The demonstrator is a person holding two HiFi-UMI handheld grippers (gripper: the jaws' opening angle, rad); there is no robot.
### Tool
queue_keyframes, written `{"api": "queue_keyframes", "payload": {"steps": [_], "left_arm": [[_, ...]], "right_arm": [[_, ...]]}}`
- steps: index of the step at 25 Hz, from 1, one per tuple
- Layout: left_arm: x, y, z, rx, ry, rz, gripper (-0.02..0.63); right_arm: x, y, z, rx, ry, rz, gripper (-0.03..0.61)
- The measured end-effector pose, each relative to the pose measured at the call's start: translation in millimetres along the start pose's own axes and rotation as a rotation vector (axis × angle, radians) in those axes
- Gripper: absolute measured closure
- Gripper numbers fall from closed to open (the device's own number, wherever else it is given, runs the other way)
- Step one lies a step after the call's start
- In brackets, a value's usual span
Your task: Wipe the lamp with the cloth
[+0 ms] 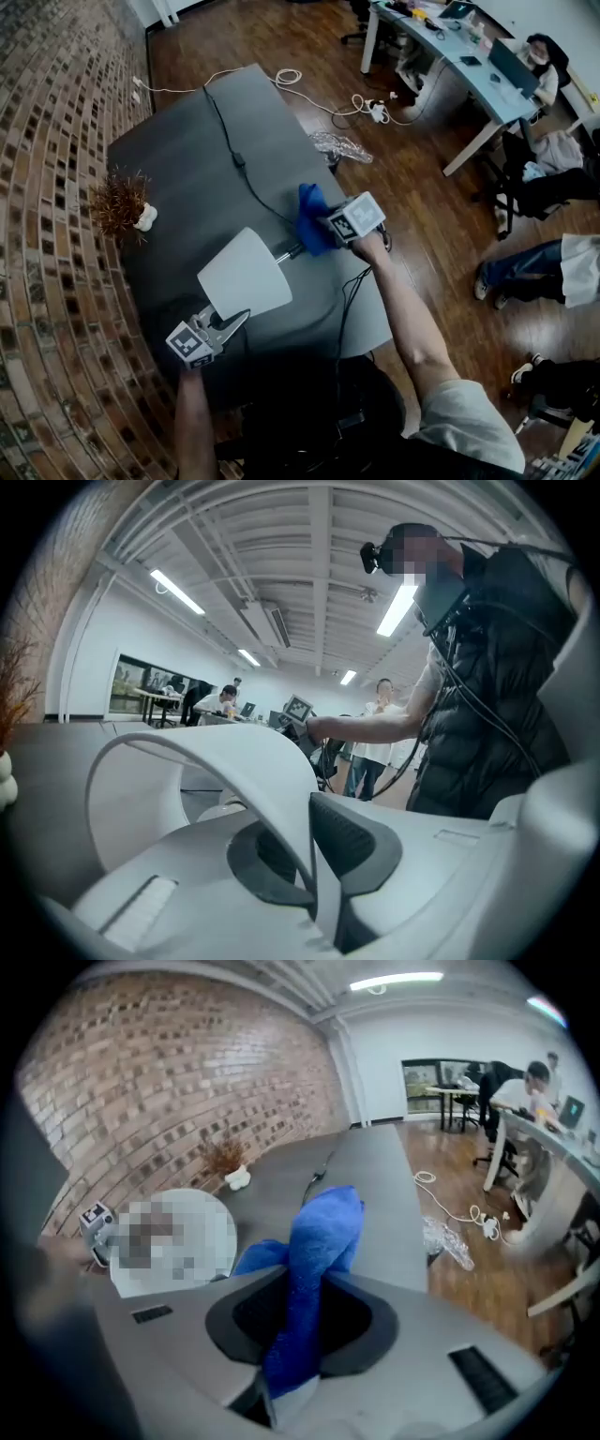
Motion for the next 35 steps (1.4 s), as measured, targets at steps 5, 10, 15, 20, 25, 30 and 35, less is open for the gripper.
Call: {"api": "queue_keyframes", "payload": {"steps": [5,10,15,20,25,30,35], "left_arm": [[3.0,6.2,-4.3,-0.019,0.017,0.035,0.603],[3.5,7.4,-8.7,0.01,-0.019,0.014,0.578],[9.2,-11.4,4.2,0.03,-0.355,-0.219,0.323],[2.9,-49.5,60.3,-0.025,-0.991,-0.584,0.212],[1.5,-26.2,85.0,-0.055,-1.324,-0.734,0.474],[44.5,-13.8,73.5,-0.041,-0.867,-0.538,0.572],[59.6,-16.8,58.2,-0.082,-0.355,-0.317,0.574]], "right_arm": [[-4.2,-72.4,-64.2,-0.323,-0.001,0.007,0.502],[24.8,-54.3,21.9,-0.042,-0.129,-0.159,0.502],[-15.4,28.1,67.2,0.052,-0.151,0.03,0.502],[-6.9,15.1,70.2,0.107,-0.113,0.018,0.502],[-18.6,19.3,71.2,0.1,-0.074,-0.028,0.502],[-29.5,19.5,64.8,0.1,-0.051,-0.092,0.502],[-17.1,-17.3,39.5,0.09,0.142,-0.275,0.502]]}}
Point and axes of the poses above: the fingertips, and each gripper's own axes: y forward along the fingers, z to its left, x out of its top, the point moved 7 cm from there along -y, backward along the fingers, and after that the axes turned 9 degrees about -x, right-handed, at the moved point
